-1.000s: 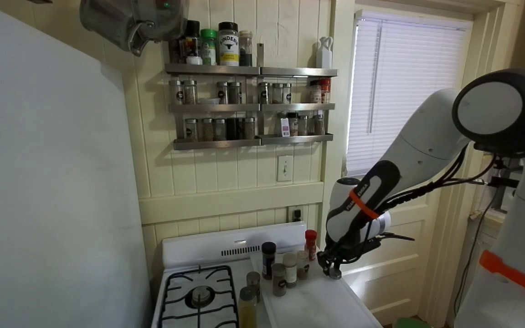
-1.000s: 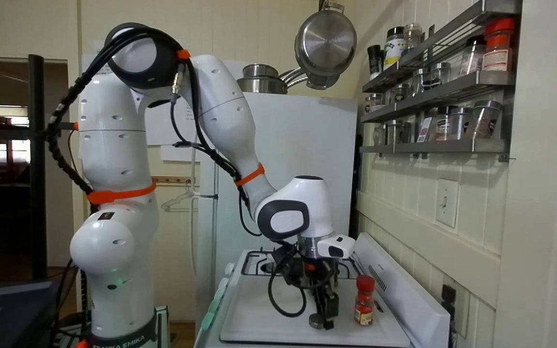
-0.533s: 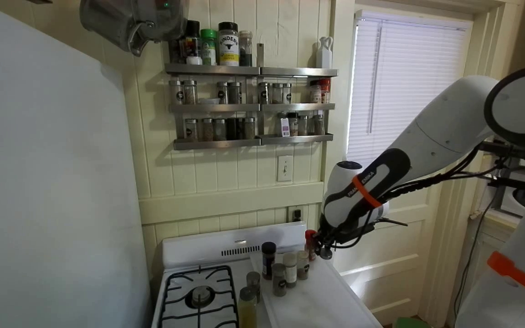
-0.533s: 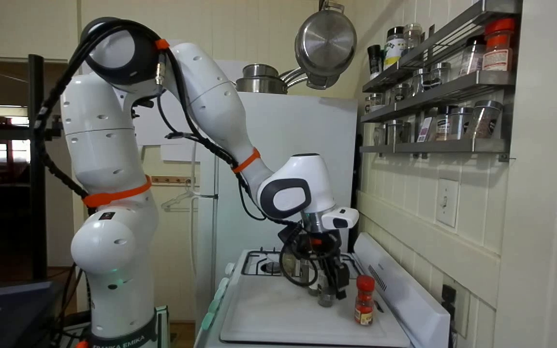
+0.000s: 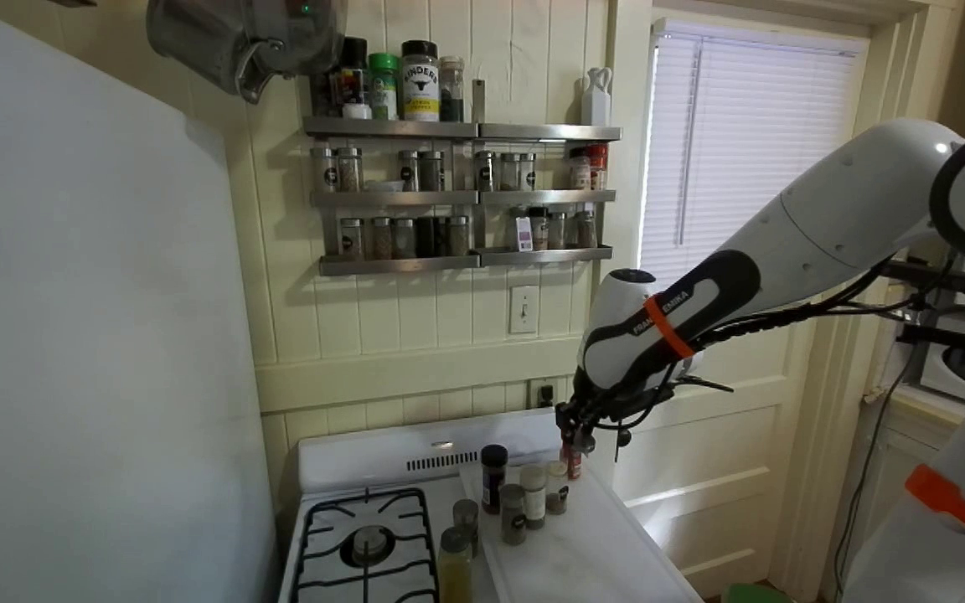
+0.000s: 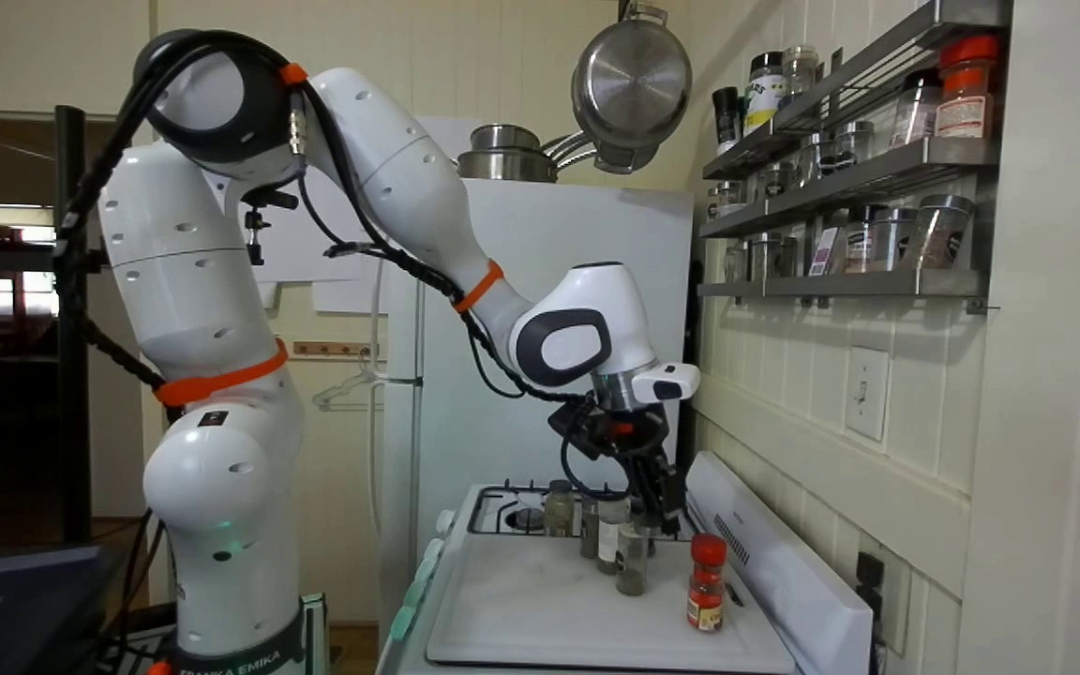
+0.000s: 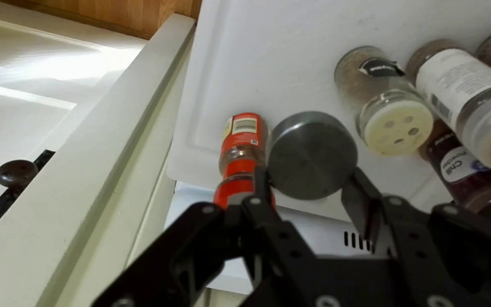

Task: Cover the salt cellar

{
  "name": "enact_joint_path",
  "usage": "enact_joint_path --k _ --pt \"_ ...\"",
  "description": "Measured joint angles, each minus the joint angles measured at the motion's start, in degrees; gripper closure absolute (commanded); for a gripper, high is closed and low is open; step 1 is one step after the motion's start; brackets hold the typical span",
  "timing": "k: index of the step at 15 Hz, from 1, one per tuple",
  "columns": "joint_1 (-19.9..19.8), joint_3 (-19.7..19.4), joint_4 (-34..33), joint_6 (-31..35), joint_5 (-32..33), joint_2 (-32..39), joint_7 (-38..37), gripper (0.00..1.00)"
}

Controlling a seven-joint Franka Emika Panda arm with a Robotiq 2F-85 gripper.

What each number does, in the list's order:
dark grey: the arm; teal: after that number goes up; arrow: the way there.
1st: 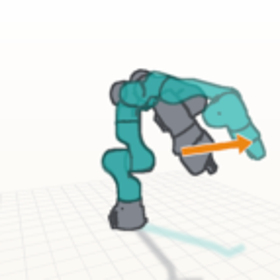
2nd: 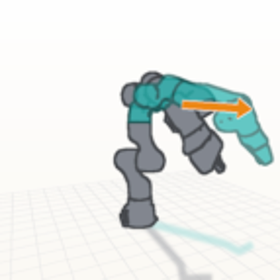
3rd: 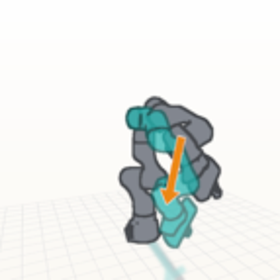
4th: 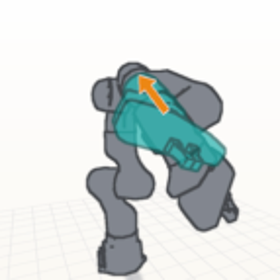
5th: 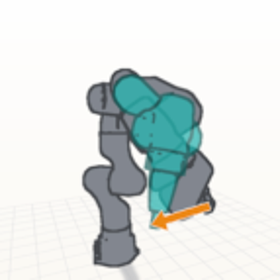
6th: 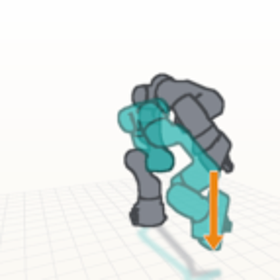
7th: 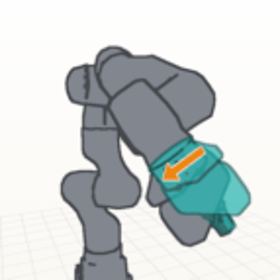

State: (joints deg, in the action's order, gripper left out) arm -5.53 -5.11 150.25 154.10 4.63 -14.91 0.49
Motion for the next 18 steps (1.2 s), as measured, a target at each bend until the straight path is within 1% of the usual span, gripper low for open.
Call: enact_joint_path --k 4,11,18 --pt "1.3 0.1 -1.5 -0.6 -1.5 0.6 0.6 0.79" --pt "3.6 0.6 -2.9 -0.6 -5.2 3.7 2.0 0.79" --pt "4.6 1.5 -3.0 -0.6 -5.9 5.7 2.3 0.79"
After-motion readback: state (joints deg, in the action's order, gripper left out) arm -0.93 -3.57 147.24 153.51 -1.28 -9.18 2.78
